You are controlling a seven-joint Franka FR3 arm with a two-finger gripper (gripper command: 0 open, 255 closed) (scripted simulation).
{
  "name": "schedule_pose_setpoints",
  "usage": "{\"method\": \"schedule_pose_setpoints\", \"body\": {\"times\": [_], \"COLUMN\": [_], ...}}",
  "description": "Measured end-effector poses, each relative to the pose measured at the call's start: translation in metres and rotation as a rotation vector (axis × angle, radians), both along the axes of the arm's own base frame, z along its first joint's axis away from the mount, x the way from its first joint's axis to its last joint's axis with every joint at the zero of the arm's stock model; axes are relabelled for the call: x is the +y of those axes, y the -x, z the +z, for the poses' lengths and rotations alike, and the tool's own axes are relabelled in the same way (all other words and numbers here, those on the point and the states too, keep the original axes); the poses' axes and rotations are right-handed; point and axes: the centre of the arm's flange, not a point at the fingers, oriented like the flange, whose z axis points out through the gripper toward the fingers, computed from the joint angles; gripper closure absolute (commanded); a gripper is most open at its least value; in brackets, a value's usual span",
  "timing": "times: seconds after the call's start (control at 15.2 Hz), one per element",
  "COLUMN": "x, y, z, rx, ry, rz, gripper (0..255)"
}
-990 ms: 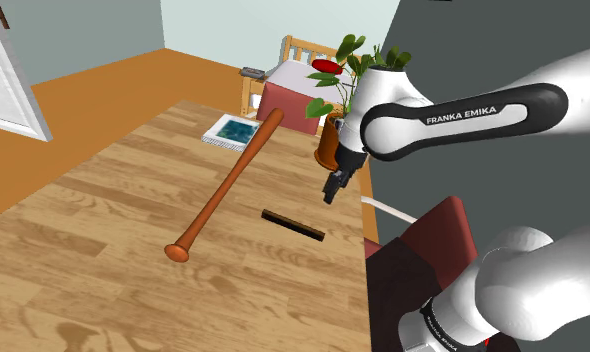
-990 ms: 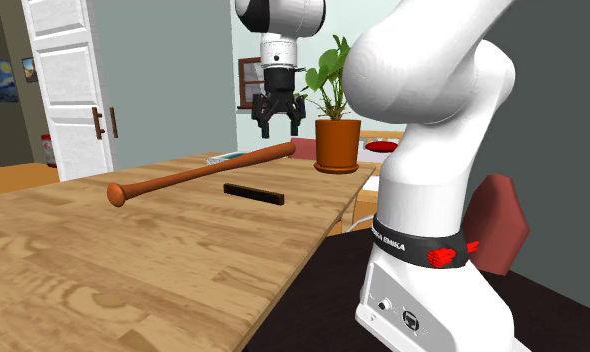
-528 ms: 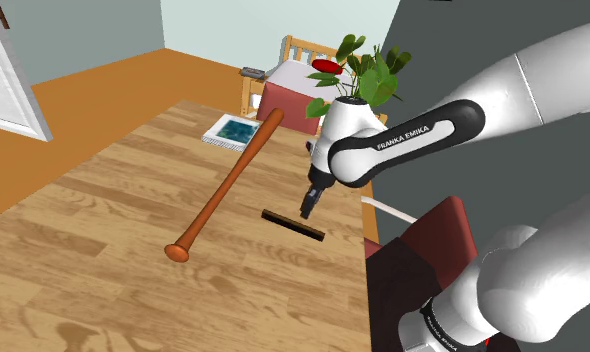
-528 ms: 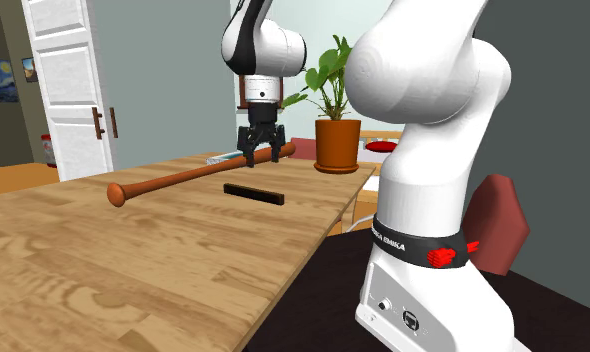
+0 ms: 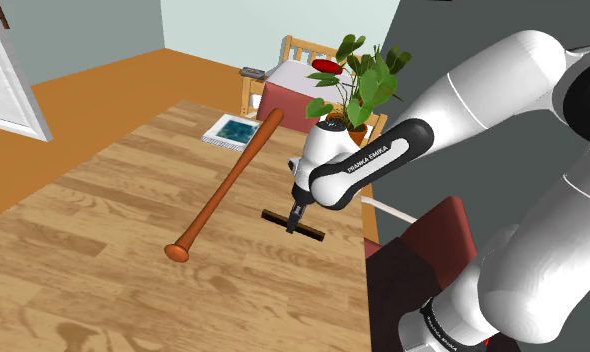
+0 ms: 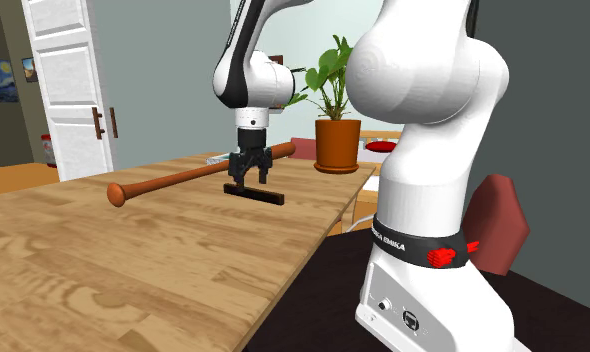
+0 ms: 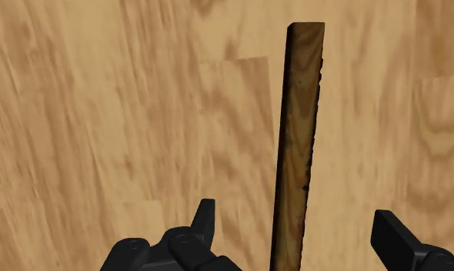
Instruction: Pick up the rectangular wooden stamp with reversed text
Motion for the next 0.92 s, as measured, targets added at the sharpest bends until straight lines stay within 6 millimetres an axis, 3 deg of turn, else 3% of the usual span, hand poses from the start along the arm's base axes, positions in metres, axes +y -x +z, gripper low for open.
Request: {"method": "schedule_pose_setpoints", "body": {"times": [0.26, 0.33, 0.92], "x": [0.001, 0.001, -0.001], "y": [0.000, 0.001, -0.005], "z": [-0.020, -0.023, -0.019], "rx": [0.000, 0.000, -0.010], "ry": [0.000, 0.000, -0.001], "rz": [0.002, 0.001, -0.007], "gripper": [0, 255, 255]}}
